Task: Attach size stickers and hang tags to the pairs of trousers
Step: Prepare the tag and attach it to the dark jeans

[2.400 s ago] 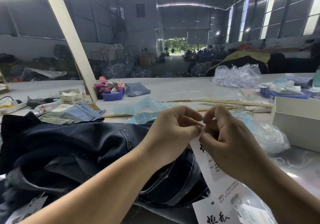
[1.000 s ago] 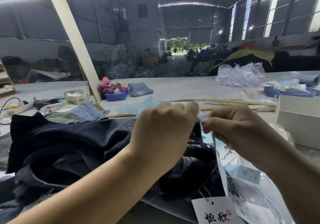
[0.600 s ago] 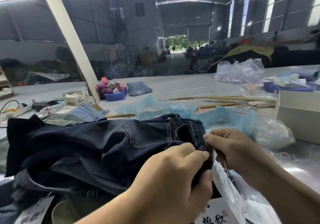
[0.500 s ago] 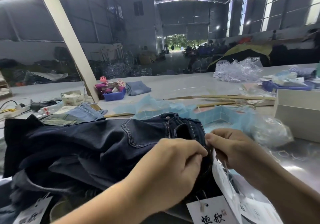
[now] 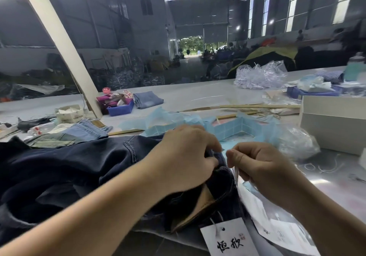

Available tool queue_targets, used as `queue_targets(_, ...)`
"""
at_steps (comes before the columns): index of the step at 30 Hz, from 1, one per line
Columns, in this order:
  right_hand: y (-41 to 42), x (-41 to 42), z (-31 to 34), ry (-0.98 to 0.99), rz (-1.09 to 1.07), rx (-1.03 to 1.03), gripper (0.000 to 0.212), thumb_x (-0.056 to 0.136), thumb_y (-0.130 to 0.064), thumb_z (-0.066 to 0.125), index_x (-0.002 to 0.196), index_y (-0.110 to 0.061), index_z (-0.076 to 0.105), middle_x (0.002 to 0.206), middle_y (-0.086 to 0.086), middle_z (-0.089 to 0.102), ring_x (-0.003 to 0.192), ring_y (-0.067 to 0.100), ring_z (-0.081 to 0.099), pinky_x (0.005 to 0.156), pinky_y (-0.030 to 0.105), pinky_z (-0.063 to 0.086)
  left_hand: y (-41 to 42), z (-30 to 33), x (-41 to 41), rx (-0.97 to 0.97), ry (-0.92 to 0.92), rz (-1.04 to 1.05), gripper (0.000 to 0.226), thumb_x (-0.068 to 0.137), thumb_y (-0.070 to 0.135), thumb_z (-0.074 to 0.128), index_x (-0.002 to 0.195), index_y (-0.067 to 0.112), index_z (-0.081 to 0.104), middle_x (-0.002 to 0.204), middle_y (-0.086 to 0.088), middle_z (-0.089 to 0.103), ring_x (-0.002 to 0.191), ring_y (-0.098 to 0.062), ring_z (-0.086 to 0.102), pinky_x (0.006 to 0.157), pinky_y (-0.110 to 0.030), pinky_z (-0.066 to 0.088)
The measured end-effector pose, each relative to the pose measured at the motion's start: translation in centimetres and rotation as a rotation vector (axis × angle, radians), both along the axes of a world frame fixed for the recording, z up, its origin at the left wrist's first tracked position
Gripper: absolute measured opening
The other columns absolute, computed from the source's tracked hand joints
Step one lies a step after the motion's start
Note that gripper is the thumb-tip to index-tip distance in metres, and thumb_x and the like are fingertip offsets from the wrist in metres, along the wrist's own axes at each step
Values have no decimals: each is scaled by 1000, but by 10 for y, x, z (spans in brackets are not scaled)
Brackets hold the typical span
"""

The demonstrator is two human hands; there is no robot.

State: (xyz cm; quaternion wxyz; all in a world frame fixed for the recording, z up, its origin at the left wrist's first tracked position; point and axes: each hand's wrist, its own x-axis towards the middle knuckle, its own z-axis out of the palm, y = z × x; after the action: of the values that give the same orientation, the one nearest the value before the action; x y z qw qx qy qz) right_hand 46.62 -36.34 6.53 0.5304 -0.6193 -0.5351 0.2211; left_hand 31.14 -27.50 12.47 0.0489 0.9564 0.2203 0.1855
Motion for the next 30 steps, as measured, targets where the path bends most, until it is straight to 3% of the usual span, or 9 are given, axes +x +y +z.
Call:
queue_targets(4,-6,-1,-6,-16,38,-18,31,79,-40,54,67,-13,64,43,-6,40,44,7,34,44,19,26,4,8,16,-85,395,-34,22,90,37,58,107,34,73,91,12,65,89,-12,59,80,-30,49)
queue_targets(6,-6,0,-9,-16,72,-31,30,79,-39,54,68,-13,63,47,-4,42,47,9,35,47,21,27,2,6,23,-12,427,-49,18,89,37,59,100,30,72,80,10,63,79,-12,58,68,-27,47)
queue_targets(9,-6,1,-17,-32,120,-73,31,80,-36,53,72,-7,61,57,8,43,52,16,35,51,31,25,-4,4,31,99,480,-88,18,87,42,64,93,26,68,79,6,63,75,-17,59,66,-30,49)
queue_targets(14,-8,-1,-21,26,124,-69,28,82,-36,55,66,-14,63,54,2,39,51,12,33,49,23,25,1,-2,35,264,425,-126,12,91,25,51,88,21,63,84,2,60,76,-19,55,67,-33,44)
queue_targets(17,-7,-5,-17,-10,83,-4,27,83,-37,54,63,-20,59,52,-7,38,53,9,33,51,25,25,8,-3,32,-3,309,-76,14,98,27,45,93,21,58,96,4,60,90,-18,55,77,-32,46)
queue_targets(21,-3,-9,-9,-296,-61,89,27,94,-22,59,67,-25,61,51,-12,45,50,3,38,49,21,29,12,-1,29,-322,72,-29,19,98,29,51,81,26,59,79,12,58,73,-5,53,60,-22,36)
queue_targets(24,1,-17,-5,-619,-325,212,20,91,-27,59,74,-24,69,49,-14,44,45,7,42,43,22,30,12,-2,25,-437,-94,-15,20,95,32,56,77,27,62,70,12,60,64,-2,54,58,-21,40)
queue_targets(28,5,-28,-6,-726,-513,341,32,85,-31,61,57,-16,59,48,-7,45,41,18,41,42,22,30,21,3,13,-853,-242,-67,31,93,21,56,63,22,64,59,4,53,59,-14,47,58,-23,36)
queue_targets(30,6,-32,-8,-776,-554,385,32,84,-31,63,56,-17,58,48,-5,49,41,18,43,41,21,31,27,4,10,-954,-219,-75,41,96,13,52,57,22,64,54,5,49,52,-8,42,52,-16,34)
